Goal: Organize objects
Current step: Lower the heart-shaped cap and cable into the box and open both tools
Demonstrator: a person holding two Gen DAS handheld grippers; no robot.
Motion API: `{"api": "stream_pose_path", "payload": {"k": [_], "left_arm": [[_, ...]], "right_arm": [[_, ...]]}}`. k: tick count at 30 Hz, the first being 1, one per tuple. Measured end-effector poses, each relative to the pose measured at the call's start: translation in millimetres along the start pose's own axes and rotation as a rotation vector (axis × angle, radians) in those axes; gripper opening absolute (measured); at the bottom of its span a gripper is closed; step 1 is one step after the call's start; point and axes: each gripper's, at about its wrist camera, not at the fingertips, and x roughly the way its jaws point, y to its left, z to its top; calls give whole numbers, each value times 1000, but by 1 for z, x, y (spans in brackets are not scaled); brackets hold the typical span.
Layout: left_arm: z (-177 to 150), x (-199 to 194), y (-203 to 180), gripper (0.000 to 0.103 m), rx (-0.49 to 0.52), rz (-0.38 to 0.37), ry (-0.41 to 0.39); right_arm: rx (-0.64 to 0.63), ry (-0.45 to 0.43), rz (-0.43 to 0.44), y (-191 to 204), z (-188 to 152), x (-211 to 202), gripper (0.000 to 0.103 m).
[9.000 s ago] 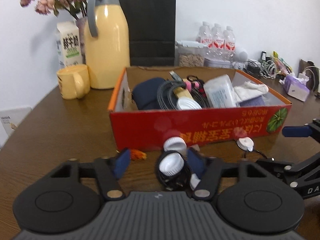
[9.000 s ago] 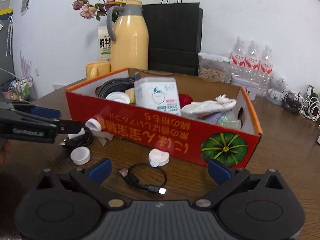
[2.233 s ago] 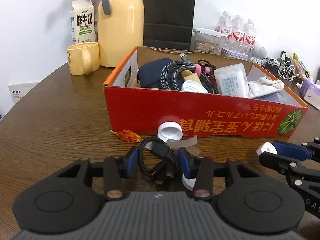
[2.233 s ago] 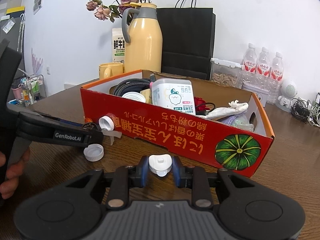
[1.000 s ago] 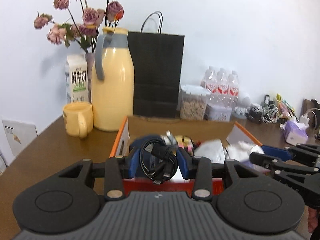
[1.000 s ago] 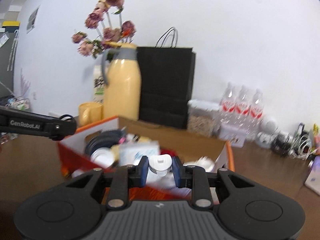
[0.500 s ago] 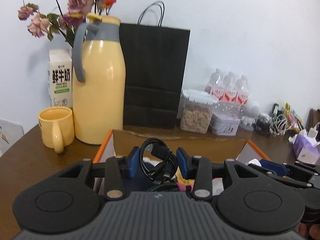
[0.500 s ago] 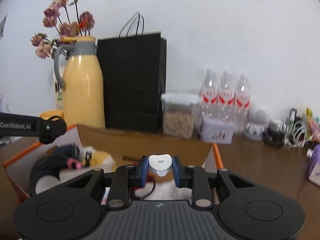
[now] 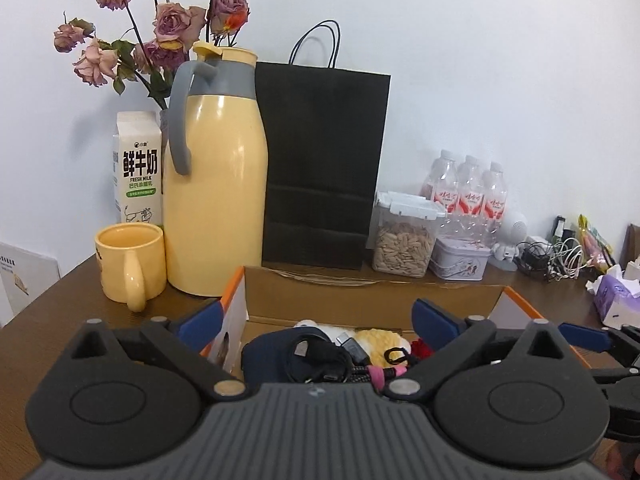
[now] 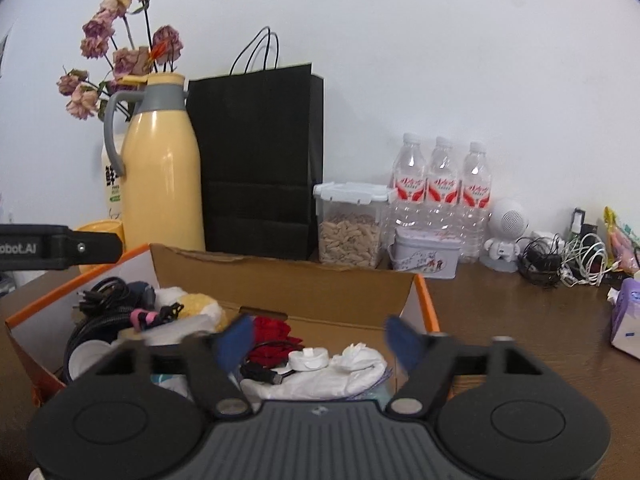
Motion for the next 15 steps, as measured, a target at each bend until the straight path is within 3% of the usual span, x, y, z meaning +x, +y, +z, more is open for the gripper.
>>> {"api": "stream_pose_path", "payload": {"k": [2,15], "left_arm": [[0,-2,-1,103,0,5,-5],[0,-15,-3,103,9,4,-29]], "right_arm": [[3,-15,-3,0,0,-3,103],[10,-44,10,2,0,-18,103]]}}
